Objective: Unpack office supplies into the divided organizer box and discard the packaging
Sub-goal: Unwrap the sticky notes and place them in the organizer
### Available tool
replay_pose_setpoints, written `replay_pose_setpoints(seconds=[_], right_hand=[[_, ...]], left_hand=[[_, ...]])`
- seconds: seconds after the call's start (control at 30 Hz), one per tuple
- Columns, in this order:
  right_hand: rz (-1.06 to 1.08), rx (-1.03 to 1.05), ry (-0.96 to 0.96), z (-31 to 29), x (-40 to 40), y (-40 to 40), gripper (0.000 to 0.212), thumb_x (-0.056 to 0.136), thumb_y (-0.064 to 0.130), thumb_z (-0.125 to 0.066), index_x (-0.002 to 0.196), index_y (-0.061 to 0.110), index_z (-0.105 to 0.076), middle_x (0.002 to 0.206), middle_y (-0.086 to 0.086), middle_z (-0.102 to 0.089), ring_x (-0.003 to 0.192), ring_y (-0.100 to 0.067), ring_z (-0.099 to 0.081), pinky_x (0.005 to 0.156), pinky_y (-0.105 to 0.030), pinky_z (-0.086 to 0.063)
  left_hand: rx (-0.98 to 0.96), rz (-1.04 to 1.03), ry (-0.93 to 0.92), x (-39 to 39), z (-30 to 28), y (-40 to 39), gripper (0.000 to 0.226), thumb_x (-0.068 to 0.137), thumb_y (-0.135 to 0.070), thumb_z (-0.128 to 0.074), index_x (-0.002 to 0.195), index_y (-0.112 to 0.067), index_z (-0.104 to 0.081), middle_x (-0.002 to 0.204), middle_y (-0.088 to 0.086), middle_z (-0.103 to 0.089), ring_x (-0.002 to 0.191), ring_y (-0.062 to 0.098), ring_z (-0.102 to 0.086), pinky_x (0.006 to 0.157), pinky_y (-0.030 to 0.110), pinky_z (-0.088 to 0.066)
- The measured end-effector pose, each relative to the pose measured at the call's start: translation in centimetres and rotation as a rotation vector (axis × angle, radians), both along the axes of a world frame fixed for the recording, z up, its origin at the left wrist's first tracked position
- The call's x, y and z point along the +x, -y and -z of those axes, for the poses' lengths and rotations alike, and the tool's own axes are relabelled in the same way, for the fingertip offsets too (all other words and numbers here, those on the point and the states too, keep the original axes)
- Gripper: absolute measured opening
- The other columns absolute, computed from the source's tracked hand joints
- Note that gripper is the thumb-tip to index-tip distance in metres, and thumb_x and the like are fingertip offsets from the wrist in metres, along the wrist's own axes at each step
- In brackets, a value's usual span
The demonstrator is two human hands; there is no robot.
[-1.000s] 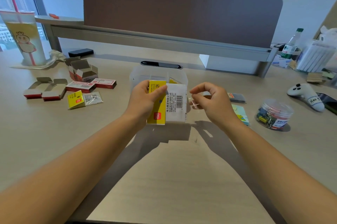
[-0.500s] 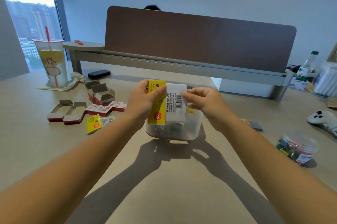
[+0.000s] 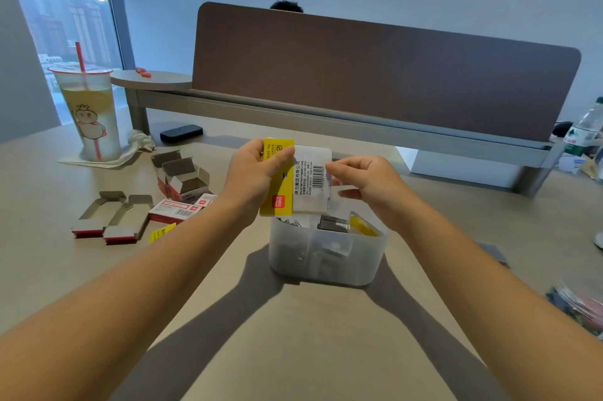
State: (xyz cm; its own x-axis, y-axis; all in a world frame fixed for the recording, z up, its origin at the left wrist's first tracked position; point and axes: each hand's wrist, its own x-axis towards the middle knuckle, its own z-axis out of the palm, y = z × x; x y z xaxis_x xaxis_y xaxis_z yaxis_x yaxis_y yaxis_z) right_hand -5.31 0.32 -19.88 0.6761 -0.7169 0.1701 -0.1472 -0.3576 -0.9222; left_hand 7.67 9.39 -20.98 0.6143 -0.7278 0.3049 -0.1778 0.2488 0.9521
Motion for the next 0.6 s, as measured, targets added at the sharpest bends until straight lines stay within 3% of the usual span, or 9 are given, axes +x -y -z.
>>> replay_pose_setpoints(seconds=[0.1, 0.27, 0.43, 0.6], right_hand=[[-0.028, 0.059, 0.026, 0.0, 0.5, 0.4, 0.015, 0.086, 0.022, -0.053, 0.073, 0.018, -0.061, 0.082, 0.003, -0.064, 0.085, -0.015, -0.057, 0.085, -0.034, -0.048], [0.007, 0.137, 0.071, -0.1, 0.9, 1.0, 0.016, 0.085, 0.018, -0.054, 0.071, 0.013, -0.061, 0.082, 0.0, -0.065, 0.097, -0.024, -0.057, 0.096, -0.042, -0.045], [0.018, 0.232, 0.112, 0.1, 0.9, 1.7, 0.018, 0.086, 0.018, -0.053, 0.071, 0.011, -0.061, 0.079, 0.001, -0.064, 0.086, -0.02, -0.058, 0.086, -0.035, -0.048], [0.025, 0.331, 0.144, 0.3, 1.1, 2.1, 0.015, 0.086, 0.016, -0.053, 0.075, 0.008, -0.06, 0.079, -0.002, -0.065, 0.081, -0.019, -0.058, 0.082, -0.031, -0.048]], left_hand=[[-0.003, 0.024, 0.017, 0.3, 0.1, 0.7, 0.012, 0.09, -0.024, -0.045, 0.078, -0.024, -0.048, 0.082, -0.006, -0.059, 0.075, 0.011, -0.06, 0.065, 0.026, -0.052], [-0.017, 0.036, 0.032, 0.5, 0.3, 1.6, 0.012, 0.089, -0.022, -0.047, 0.077, -0.023, -0.047, 0.081, -0.006, -0.058, 0.072, 0.008, -0.06, 0.053, 0.013, -0.052], [0.002, 0.027, 0.018, 0.8, 0.3, 2.3, 0.01, 0.088, -0.022, -0.049, 0.078, -0.022, -0.047, 0.083, -0.006, -0.058, 0.072, 0.01, -0.06, 0.064, 0.022, -0.051], [0.012, 0.016, 0.038, 0.9, 0.5, 2.6, 0.008, 0.088, -0.022, -0.049, 0.08, -0.021, -0.049, 0.082, -0.008, -0.058, 0.071, 0.009, -0.06, 0.061, 0.019, -0.051]])
